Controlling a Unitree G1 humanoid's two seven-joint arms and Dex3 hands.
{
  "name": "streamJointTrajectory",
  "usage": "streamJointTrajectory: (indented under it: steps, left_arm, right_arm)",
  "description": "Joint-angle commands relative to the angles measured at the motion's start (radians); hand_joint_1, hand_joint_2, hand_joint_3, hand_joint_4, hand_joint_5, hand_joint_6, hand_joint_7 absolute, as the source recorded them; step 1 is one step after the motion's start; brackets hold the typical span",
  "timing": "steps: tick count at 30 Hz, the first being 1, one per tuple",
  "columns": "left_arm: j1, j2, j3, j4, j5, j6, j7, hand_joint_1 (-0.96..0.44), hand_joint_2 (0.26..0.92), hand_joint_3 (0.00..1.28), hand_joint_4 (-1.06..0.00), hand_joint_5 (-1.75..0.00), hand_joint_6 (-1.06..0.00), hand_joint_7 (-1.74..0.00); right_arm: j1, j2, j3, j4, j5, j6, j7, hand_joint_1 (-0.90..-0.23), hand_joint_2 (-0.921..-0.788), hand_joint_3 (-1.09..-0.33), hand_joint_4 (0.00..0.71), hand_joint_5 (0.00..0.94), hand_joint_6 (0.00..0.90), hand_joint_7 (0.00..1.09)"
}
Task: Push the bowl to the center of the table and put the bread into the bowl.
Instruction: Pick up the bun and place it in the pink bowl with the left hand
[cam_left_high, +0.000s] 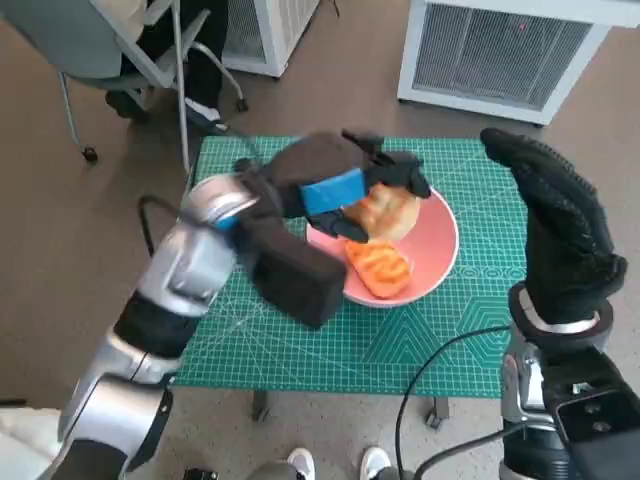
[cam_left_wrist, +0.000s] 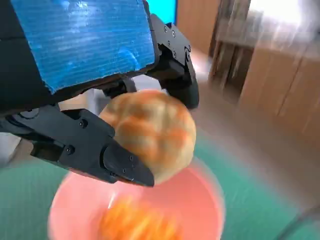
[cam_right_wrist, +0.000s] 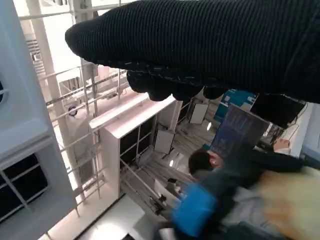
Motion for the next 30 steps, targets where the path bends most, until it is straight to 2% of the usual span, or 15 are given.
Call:
streamJointTrajectory:
  steps: [1, 8, 17, 22, 26, 30]
  left_arm:
    - [-0.043, -0.010, -0.015, 0.051, 0.000, -0.012, -0.029, -0.08, 0.834, 0.02, -0.13, -0.02, -0.25, -0.08]
    - [-0.033, -0.031, 0.006, 0.139, -0.036, -0.104, 0.018, -0.11, 0.828, 0.01, -0.09, 0.00, -0.25, -0.04]
    - [-0.003, -0.041, 0.100, 0.180, -0.122, -0.211, 0.123, -0.17, 0.848, 0.01, -0.11, -0.01, -0.28, -0.04]
    - [0.027, -0.044, 0.168, 0.182, -0.173, -0.276, 0.208, -0.25, 0.901, 0.04, -0.19, -0.04, -0.33, -0.06]
    - [0.062, -0.048, 0.228, 0.163, -0.221, -0.334, 0.277, -0.28, 0.916, 0.09, -0.25, -0.05, -0.38, -0.08]
    - [0.117, -0.067, 0.297, 0.085, -0.297, -0.346, 0.330, -0.29, 0.920, 0.14, -0.32, -0.08, -0.42, -0.11]
  right_arm:
    - [0.031, -0.001, -0.010, -0.003, -0.016, 0.008, -0.011, -0.372, -0.921, -0.507, 0.447, 0.001, 0.141, 0.67]
    - [0.036, -0.003, -0.017, -0.014, -0.025, 0.017, -0.022, -0.374, -0.921, -0.509, 0.448, 0.002, 0.141, 0.67]
    - [0.030, 0.002, -0.024, -0.018, -0.029, 0.028, -0.041, -0.375, -0.921, -0.511, 0.449, 0.002, 0.144, 0.66]
    - [0.021, 0.004, -0.026, -0.015, -0.035, 0.027, -0.051, -0.378, -0.921, -0.509, 0.452, 0.003, 0.151, 0.66]
    - [0.011, 0.006, -0.024, -0.016, -0.037, 0.030, -0.058, -0.378, -0.921, -0.509, 0.453, 0.003, 0.154, 0.66]
    - [-0.004, 0.008, -0.026, -0.015, -0.052, 0.035, -0.072, -0.376, -0.921, -0.510, 0.453, 0.003, 0.156, 0.66]
